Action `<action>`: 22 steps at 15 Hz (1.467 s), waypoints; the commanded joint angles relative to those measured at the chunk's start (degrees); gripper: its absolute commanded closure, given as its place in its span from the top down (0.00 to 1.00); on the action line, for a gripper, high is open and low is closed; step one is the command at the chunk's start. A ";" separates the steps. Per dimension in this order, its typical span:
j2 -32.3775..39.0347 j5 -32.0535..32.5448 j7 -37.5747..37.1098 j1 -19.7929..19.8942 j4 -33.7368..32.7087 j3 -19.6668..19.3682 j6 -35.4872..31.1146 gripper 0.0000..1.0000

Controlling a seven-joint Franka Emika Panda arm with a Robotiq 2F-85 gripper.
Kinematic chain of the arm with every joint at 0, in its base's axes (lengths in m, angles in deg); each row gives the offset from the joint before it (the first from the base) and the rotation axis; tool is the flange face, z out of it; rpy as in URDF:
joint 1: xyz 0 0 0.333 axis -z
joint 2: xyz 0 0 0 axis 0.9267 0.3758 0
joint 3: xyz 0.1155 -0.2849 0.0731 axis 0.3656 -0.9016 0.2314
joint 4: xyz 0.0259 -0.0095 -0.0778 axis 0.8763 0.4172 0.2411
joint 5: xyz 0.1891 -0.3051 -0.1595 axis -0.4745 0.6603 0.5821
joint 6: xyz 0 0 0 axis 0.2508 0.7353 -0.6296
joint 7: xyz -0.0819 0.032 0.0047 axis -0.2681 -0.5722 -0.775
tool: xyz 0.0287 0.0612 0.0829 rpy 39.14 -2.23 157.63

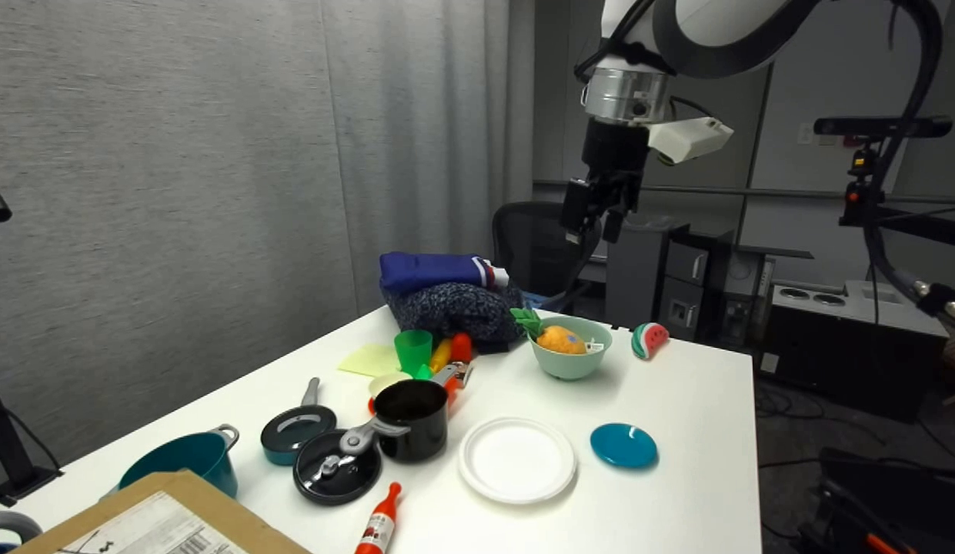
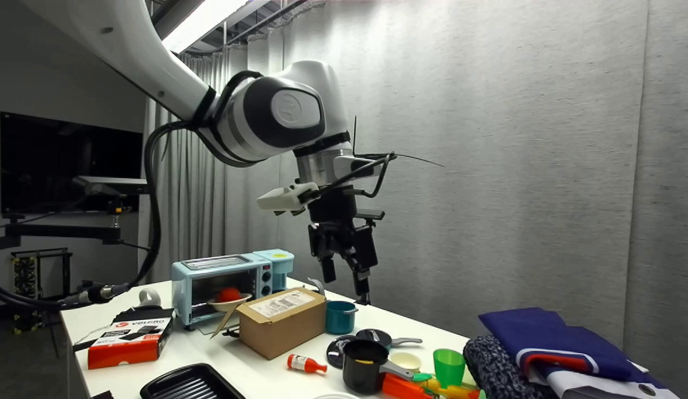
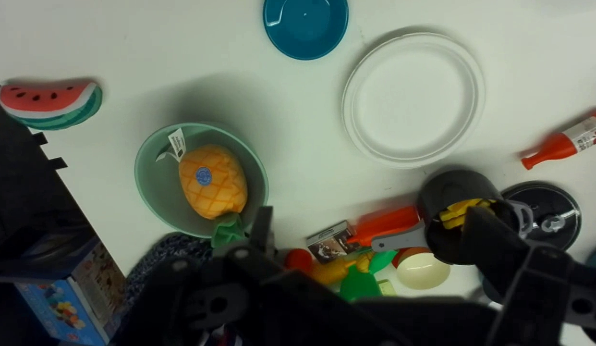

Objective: Move the bowl

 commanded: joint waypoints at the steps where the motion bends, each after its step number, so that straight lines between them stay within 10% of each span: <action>1: 0.60 0.06 -0.01 -0.32 -0.60 -0.61 0.17 1.00; 10: 15.14 2.36 -16.32 -0.93 -5.80 -0.45 -8.82 1.00; 22: 18.36 4.12 -14.34 -1.90 -6.53 -1.73 -6.76 1.00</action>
